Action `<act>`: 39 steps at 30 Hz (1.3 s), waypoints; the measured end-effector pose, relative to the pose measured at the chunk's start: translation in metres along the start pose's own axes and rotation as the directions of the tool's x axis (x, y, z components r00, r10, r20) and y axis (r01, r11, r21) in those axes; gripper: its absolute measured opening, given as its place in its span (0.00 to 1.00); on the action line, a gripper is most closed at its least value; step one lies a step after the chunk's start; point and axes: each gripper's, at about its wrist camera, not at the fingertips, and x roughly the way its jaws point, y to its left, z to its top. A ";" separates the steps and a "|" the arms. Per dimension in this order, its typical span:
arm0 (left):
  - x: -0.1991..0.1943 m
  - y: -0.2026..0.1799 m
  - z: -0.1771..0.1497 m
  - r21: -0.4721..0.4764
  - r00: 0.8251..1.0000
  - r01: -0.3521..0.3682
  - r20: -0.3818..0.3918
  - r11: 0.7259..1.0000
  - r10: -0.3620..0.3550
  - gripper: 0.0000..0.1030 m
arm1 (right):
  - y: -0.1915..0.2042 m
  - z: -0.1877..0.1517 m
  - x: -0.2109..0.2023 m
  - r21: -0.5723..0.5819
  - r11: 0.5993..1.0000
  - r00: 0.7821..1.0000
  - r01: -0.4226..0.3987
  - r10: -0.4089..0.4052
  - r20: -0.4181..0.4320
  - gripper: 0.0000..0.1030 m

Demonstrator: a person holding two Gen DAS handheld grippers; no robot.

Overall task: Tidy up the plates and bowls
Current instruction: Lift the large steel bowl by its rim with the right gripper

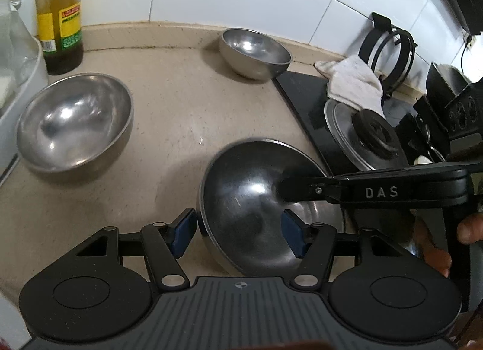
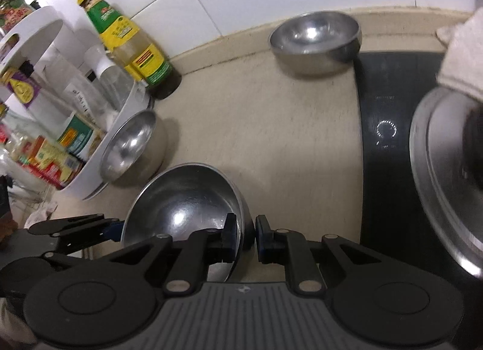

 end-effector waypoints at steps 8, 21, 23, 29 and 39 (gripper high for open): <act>-0.018 0.011 -0.014 0.018 1.000 0.008 -0.012 1.000 -0.008 0.68 | 0.016 -0.018 -0.015 0.026 0.998 0.998 0.060 -0.060 0.031 0.24; -0.065 0.044 0.006 -0.152 0.981 -0.100 0.147 0.983 0.123 0.83 | 0.048 0.018 -0.041 -0.095 0.989 0.985 0.118 -0.104 0.140 0.32; -0.067 0.046 0.012 -0.202 0.971 -0.135 0.166 0.970 0.170 0.84 | 0.055 0.032 -0.035 -0.150 0.986 0.991 0.071 -0.053 0.123 0.32; -0.057 0.061 0.029 -0.343 0.939 -0.240 0.156 0.908 0.307 0.87 | 0.070 0.072 0.002 -0.291 0.957 0.998 -0.005 0.022 0.056 0.34; -0.032 0.098 0.038 -0.459 0.916 -0.346 0.024 0.819 0.400 0.88 | 0.090 0.121 0.082 -0.362 0.927 0.995 -0.093 0.074 -0.067 0.34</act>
